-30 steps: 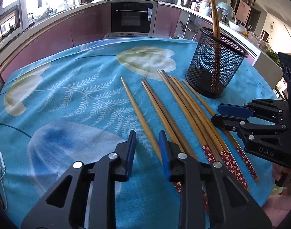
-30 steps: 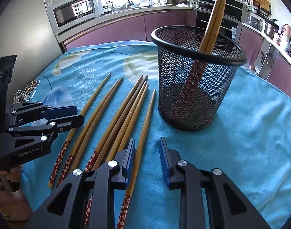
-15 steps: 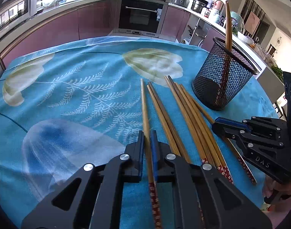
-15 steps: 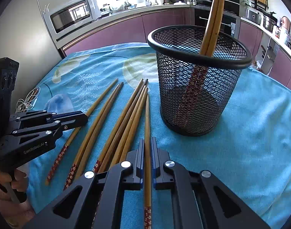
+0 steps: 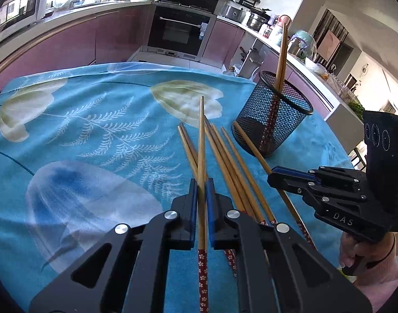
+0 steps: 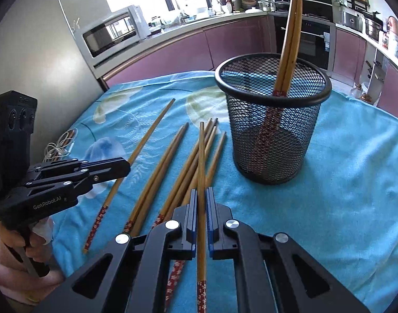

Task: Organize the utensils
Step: 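Lift the chopstick upright and lower it into the mesh cup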

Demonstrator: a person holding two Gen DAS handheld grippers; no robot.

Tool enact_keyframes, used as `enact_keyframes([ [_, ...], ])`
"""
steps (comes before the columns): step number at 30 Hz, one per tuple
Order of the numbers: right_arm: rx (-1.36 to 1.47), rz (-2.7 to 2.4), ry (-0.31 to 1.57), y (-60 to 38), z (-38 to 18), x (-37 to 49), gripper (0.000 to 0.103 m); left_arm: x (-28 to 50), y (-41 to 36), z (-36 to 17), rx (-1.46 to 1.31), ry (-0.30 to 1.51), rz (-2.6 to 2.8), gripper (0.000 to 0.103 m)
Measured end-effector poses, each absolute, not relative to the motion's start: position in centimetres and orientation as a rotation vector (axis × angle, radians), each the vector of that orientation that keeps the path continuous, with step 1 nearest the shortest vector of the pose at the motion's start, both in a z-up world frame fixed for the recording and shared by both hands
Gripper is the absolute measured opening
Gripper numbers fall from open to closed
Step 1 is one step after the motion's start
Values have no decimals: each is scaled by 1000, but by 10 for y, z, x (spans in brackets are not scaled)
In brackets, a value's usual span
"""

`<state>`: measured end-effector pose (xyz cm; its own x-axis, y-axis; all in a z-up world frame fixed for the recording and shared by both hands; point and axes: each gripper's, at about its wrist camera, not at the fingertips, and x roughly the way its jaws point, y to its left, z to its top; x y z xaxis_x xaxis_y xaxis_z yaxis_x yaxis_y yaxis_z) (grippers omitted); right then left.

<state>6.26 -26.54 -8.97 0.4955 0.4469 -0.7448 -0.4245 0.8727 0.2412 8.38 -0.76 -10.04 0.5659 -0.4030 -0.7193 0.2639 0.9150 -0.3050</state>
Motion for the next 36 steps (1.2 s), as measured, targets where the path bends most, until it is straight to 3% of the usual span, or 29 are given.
enact_keyframes([
  [19, -33, 524, 980, -257, -105, 70, 6, 89, -10, -129, -145, 969, -400, 8],
  [29, -67, 498, 1000, -256, -111, 80, 11, 102, -17, -130, -83, 980, -400, 10],
  [36, -25, 518, 974, -262, -106, 75, 6, 104, -15, -128, -114, 979, -386, 7],
])
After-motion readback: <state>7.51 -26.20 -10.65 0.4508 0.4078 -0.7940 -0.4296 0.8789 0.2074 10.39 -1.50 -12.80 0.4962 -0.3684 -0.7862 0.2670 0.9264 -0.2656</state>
